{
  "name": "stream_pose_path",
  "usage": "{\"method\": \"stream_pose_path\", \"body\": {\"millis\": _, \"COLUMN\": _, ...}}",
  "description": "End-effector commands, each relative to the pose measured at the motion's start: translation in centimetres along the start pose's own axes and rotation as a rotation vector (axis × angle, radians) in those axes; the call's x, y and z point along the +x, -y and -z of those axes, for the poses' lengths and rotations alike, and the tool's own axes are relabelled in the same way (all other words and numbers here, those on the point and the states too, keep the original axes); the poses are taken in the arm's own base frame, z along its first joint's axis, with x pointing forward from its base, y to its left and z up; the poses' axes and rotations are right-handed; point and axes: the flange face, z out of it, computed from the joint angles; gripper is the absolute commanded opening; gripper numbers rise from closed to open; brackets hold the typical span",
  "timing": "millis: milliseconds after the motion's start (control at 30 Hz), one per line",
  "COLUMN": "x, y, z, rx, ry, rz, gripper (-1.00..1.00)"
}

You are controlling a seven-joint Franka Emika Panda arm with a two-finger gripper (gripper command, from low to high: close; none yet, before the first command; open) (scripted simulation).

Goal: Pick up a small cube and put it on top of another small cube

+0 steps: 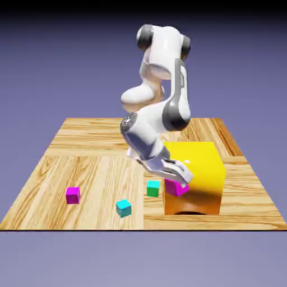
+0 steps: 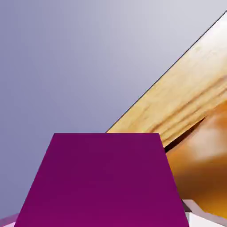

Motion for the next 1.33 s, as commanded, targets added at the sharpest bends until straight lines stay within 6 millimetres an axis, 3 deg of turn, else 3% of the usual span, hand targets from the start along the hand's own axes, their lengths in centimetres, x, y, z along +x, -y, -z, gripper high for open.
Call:
{"method": "stream_pose_path", "body": {"millis": 0, "x": 0.3, "y": -0.5, "z": 0.8, "rx": 0.016, "ry": 0.024, "rz": -0.043, "gripper": -1.0}}
{"method": "stream_pose_path", "body": {"millis": 200, "x": 3.6, "y": -4.9, "z": 3.0, "rx": 0.09, "ry": 0.126, "rz": -0.314, "gripper": -1.0}}
{"method": "stream_pose_path", "body": {"millis": 567, "x": 8.0, "y": -15.3, "z": 4.2, "rx": 0.226, "ry": 0.234, "rz": -0.746, "gripper": -1.0}}
{"method": "stream_pose_path", "body": {"millis": 733, "x": 12.4, "y": -20.0, "z": -3.5, "rx": 0.19, "ry": -0.063, "rz": -0.695, "gripper": -1.0}}
{"method": "stream_pose_path", "body": {"millis": 767, "x": 14.5, "y": -20.9, "z": -3.5, "rx": 0.202, "ry": -0.079, "rz": -0.727, "gripper": -1.0}}
{"method": "stream_pose_path", "body": {"millis": 1233, "x": 16.3, "y": -19.8, "z": -10.0, "rx": 0.201, "ry": -0.078, "rz": -0.727, "gripper": -1.0}}
{"method": "stream_pose_path", "body": {"millis": 1267, "x": 16.3, "y": -19.8, "z": -10.0, "rx": 0.201, "ry": -0.078, "rz": -0.727, "gripper": 1.0}}
{"method": "stream_pose_path", "body": {"millis": 1300, "x": 16.3, "y": -19.8, "z": -10.0, "rx": 0.201, "ry": -0.078, "rz": -0.727, "gripper": 1.0}}
